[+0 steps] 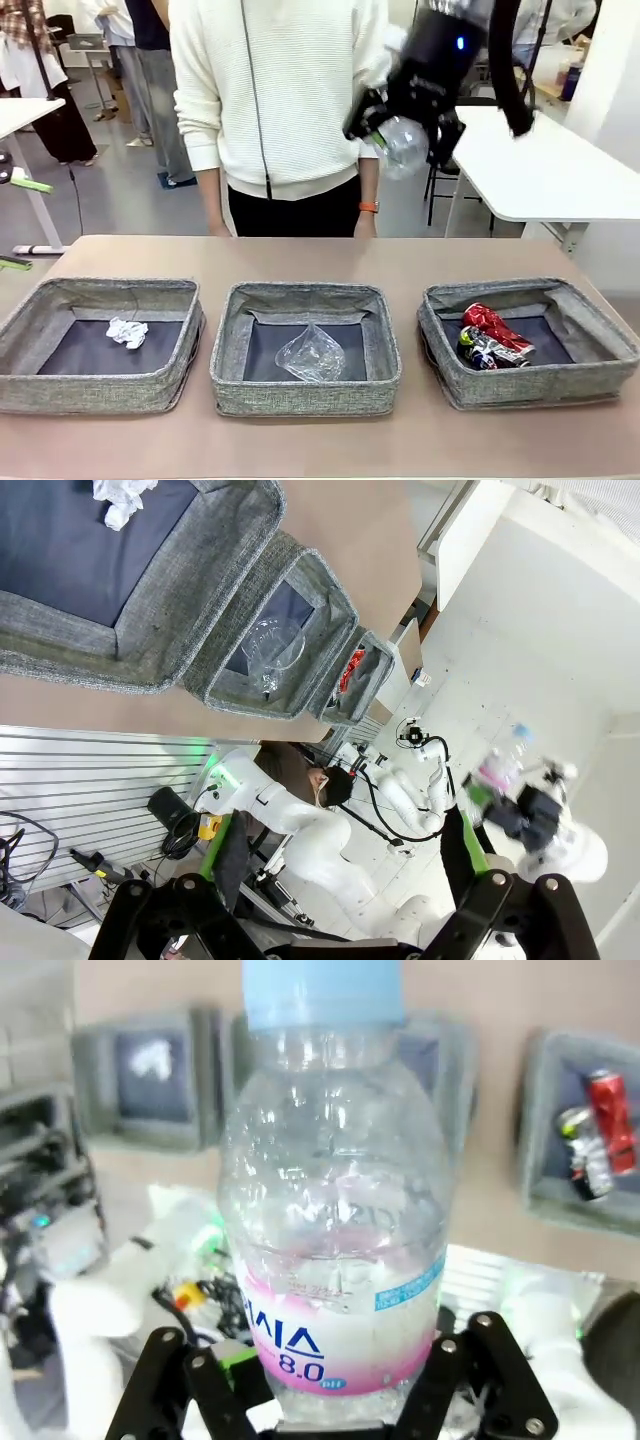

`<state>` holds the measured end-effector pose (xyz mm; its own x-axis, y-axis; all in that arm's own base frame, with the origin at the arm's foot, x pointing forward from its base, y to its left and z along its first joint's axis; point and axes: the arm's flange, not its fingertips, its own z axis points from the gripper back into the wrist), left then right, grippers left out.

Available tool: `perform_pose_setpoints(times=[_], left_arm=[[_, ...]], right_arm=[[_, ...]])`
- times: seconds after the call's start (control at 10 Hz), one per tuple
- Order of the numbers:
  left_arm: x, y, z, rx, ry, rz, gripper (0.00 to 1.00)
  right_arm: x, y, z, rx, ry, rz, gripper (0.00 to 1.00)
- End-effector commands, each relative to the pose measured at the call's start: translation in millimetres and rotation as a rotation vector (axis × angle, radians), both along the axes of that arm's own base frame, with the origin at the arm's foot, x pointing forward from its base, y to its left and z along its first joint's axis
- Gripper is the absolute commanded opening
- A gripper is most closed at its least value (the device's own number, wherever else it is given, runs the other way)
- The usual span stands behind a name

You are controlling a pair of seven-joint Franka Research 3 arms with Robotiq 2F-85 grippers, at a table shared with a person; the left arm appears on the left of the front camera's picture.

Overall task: Sort the waste into the appropriate baskets.
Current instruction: Pick up the waste item pointed out by the person.

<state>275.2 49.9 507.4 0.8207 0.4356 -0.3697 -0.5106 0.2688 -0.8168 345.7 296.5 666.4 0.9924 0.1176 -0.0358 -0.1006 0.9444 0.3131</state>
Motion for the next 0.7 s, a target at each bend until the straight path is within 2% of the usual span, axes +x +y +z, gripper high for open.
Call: perform_pose_setpoints(times=[0.0,0.1,0.3,0.4,0.5,0.6], left_arm=[[-1,2,2,-0.008,-0.016,-0.011,1.00],[-1,2,2,-0.008,-0.016,-0.011,1.00],[-1,2,2,-0.008,-0.016,-0.011,1.00],[-1,2,2,-0.008,-0.016,-0.011,1.00],[-1,2,2,-0.008,-0.016,-0.011,1.00],[-1,2,2,-0.008,-0.016,-0.011,1.00]], right_arm=[[-12,37,18,-0.066,0.008,0.013,0.00],[-21,46,31,-0.037,0.027,-0.009,0.00],[-19,45,52,0.052,0.035,-0.086,0.00],[-17,43,56,0.072,0.033,-0.083,0.00],[-12,41,56,0.084,0.027,-0.135,0.00],[-22,44,49,0.029,0.017,-0.044,0.00]])
